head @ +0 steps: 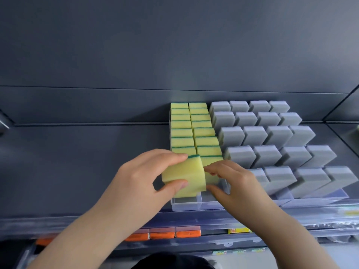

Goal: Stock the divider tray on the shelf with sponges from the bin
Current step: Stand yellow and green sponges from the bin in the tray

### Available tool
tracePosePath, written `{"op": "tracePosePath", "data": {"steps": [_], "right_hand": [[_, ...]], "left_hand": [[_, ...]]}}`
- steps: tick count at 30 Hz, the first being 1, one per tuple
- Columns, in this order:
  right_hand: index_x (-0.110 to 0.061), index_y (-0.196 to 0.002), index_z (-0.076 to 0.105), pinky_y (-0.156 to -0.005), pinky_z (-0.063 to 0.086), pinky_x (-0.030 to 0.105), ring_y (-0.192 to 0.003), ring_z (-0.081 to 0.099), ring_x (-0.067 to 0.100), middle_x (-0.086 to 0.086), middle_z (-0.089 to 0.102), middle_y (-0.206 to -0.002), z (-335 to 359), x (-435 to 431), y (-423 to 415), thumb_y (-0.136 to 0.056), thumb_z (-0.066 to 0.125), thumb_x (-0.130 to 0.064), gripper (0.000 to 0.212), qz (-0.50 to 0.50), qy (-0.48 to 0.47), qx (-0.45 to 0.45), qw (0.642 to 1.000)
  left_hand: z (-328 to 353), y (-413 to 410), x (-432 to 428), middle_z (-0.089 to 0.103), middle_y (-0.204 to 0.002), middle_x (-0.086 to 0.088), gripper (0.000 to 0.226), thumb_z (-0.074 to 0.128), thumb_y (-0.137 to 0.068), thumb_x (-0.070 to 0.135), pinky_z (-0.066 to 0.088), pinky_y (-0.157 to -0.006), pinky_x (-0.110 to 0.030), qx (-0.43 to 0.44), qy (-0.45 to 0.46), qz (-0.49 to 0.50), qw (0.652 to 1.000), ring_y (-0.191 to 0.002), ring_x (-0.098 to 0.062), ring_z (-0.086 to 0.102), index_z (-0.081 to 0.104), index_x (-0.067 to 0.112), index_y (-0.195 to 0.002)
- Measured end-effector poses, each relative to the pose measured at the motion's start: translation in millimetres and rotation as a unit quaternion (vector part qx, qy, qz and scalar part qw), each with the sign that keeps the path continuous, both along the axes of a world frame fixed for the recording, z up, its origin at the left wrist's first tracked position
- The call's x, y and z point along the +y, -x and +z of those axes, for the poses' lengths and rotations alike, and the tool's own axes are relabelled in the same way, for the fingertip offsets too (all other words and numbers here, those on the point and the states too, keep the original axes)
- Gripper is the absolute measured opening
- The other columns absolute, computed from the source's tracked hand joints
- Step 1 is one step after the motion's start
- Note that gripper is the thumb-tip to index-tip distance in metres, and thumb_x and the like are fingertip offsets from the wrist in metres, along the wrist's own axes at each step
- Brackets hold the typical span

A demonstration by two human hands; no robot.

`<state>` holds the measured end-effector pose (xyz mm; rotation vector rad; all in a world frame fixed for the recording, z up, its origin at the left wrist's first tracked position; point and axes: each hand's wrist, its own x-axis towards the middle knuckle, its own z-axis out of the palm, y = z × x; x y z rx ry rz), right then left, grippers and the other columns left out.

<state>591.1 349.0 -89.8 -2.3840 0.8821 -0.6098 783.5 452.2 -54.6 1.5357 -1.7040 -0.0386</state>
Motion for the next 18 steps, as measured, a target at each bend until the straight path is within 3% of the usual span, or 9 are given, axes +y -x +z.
{"op": "tracePosePath", "data": {"steps": [5,7,10,13,16,18], "right_hand": [[-0.022,-0.113,0.063,-0.082,0.03,-0.004,-0.096,0.042,-0.025,-0.036,0.042,-0.101,-2.3,2.1,-0.1,-0.078,0.07,-0.007,0.039,0.0,-0.02,0.016,1.0],[-0.024,-0.116,0.061,-0.083,0.03,-0.004,-0.095,0.043,-0.024,-0.035,0.042,-0.103,-2.2,3.3,0.9,-0.08,0.069,-0.009,0.041,-0.002,-0.019,0.019,1.0],[-0.03,-0.125,0.054,-0.084,0.026,-0.006,-0.094,0.039,-0.024,-0.033,0.041,-0.107,-1.9,6.0,0.6,-0.081,0.069,-0.017,0.048,-0.005,-0.031,0.035,0.999],[-0.039,-0.133,0.039,-0.089,0.025,-0.004,-0.105,0.04,-0.017,-0.03,0.041,-0.118,-3.8,10.0,0.0,-0.081,0.069,-0.027,0.061,0.0,-0.048,0.046,0.998],[-0.04,-0.134,0.036,-0.099,0.031,0.008,-0.117,0.038,-0.009,-0.028,0.041,-0.124,-8.1,16.2,-2.1,-0.081,0.068,-0.034,0.063,0.025,-0.042,0.062,0.997],[-0.033,-0.128,0.046,-0.097,0.04,0.017,-0.114,0.044,-0.003,-0.023,0.048,-0.121,-14.4,20.5,-4.9,-0.08,0.068,-0.034,0.052,0.035,0.019,0.068,0.997]], "left_hand": [[-12.7,1.1,-2.1,0.051,-0.103,0.038,0.049,0.061,-0.073,0.05,0.036,-0.093,-0.005,0.003,-0.08,-0.008,0.997,-0.103,0.013,0.05,0.052,0.037,-0.119],[-27.5,2.9,-5.0,0.051,-0.104,0.036,0.043,0.065,-0.074,0.043,0.037,-0.092,-0.006,-0.005,-0.098,-0.007,0.995,-0.101,0.01,0.051,0.058,0.036,-0.116],[-43.7,6.3,-9.8,0.048,-0.106,0.019,0.038,0.076,-0.075,0.027,0.045,-0.076,-0.018,-0.05,-0.071,-0.004,0.996,-0.084,-0.003,0.054,0.065,0.024,-0.111],[-58.9,11.8,-11.3,0.048,-0.098,0.009,0.038,0.081,-0.07,0.018,0.044,-0.066,-0.019,-0.08,-0.052,-0.008,0.995,-0.078,-0.004,0.048,0.068,0.018,-0.106],[-79.0,16.3,-9.9,0.06,-0.089,0.005,0.023,0.077,-0.074,0.022,0.05,-0.069,-0.026,-0.118,-0.001,0.016,0.993,-0.088,-0.009,0.053,0.071,0.015,-0.095],[-88.1,15.1,-9.5,0.067,-0.087,0.006,0.014,0.069,-0.08,0.028,0.048,-0.073,-0.032,-0.155,0.048,0.04,0.986,-0.094,-0.014,0.056,0.073,0.016,-0.086]]}}
